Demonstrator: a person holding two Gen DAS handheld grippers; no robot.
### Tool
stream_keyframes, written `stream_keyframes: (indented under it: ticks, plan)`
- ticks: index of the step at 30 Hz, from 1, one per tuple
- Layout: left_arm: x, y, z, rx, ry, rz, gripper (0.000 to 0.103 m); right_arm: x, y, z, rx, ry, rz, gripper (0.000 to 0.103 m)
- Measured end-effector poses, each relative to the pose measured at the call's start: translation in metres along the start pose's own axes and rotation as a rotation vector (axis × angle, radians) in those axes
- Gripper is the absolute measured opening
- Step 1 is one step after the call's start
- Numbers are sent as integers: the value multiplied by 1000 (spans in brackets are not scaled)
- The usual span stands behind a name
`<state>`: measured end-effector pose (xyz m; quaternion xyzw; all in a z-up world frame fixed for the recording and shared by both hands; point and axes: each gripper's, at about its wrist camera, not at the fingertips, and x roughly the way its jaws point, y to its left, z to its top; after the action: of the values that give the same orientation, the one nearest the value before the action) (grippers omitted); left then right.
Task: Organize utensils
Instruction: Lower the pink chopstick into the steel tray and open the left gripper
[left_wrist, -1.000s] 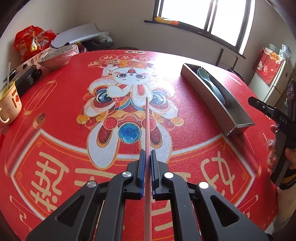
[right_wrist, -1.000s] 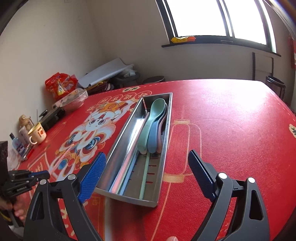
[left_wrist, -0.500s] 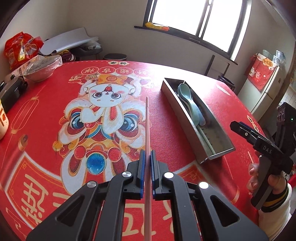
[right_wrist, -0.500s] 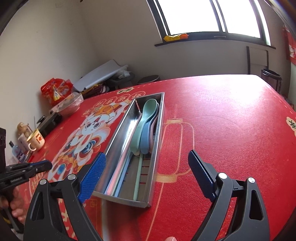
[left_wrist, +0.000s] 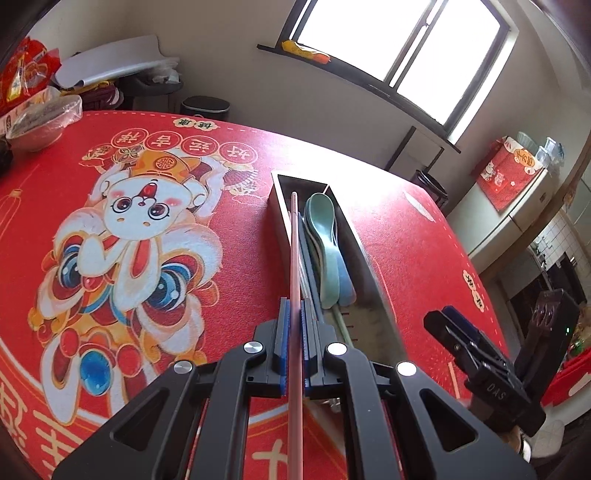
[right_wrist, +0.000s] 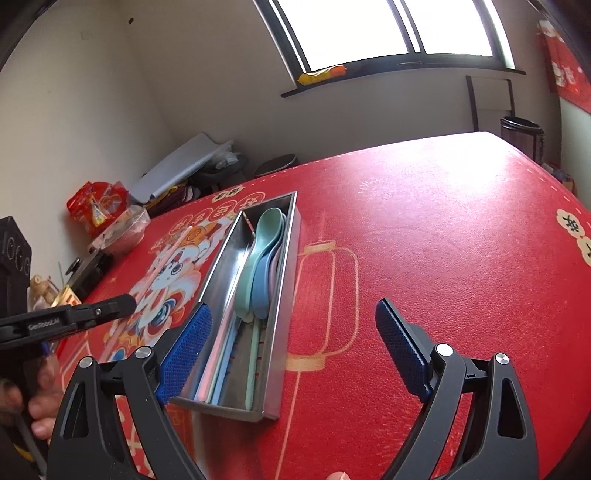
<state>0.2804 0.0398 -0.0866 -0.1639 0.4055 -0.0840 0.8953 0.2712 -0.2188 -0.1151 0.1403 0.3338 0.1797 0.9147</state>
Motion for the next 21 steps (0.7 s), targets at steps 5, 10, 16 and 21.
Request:
stream_keyframes:
  ticks: [5, 10, 16, 21]
  plan:
    - [30, -8, 14, -67, 23, -10, 6, -1, -14, 2, 65, -8, -4, 87]
    - [58, -15, 24, -124, 41, 1, 6, 0, -22, 3, 100, -2, -6, 87]
    - [81, -19, 27, -158, 65, 46, 6, 2, -27, 5, 130, 4, 2, 87]
    - [91, -20, 24, -146, 88, 77, 6, 3, -28, 6, 142, 10, 9, 87]
